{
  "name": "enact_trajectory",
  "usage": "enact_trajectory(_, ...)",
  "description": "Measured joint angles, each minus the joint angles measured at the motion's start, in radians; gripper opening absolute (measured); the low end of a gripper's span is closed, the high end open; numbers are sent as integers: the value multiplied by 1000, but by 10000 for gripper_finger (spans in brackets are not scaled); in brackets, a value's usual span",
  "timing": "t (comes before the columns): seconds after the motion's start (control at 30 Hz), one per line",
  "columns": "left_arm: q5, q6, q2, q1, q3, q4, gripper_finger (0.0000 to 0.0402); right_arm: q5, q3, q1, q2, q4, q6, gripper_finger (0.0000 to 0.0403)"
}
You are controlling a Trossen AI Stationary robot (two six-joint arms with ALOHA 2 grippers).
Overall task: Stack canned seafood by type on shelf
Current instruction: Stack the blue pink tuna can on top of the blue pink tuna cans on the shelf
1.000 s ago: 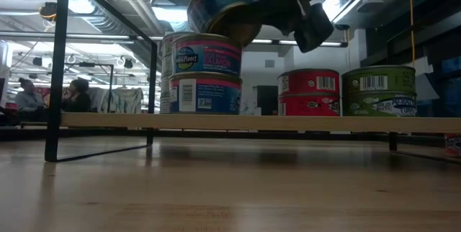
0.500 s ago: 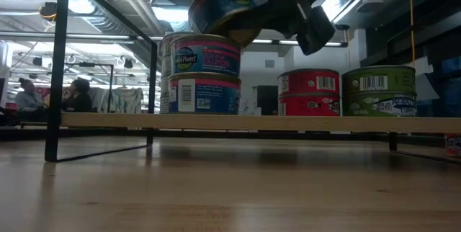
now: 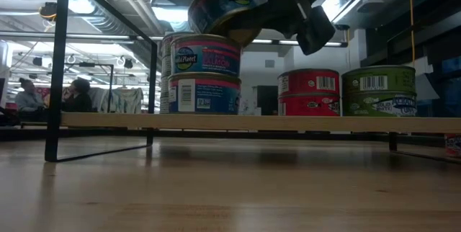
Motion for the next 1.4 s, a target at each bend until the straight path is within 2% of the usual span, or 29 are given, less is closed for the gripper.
enact_trajectory(0.1, -8, 18, 0, -2, 0, -25, 1, -16, 0, 0, 0, 1, 0, 282)
enact_trajectory(0.4, -138, 125, 0, -49, 0, -54, 1, -63, 0, 0, 0, 12, 0, 282)
enact_trajectory(0.7, -167, 234, 0, -63, 0, -54, 1, -90, 1, 0, 0, 110, 0, 282)
enact_trajectory(1.13, -179, 299, 0, -80, 0, -106, 1, -168, 1, 1, 0, 45, 0, 282)
enact_trajectory(1.4, -176, 299, 0, -80, 0, -133, 1, -71, 1, 0, 1, -11, 14, 282)
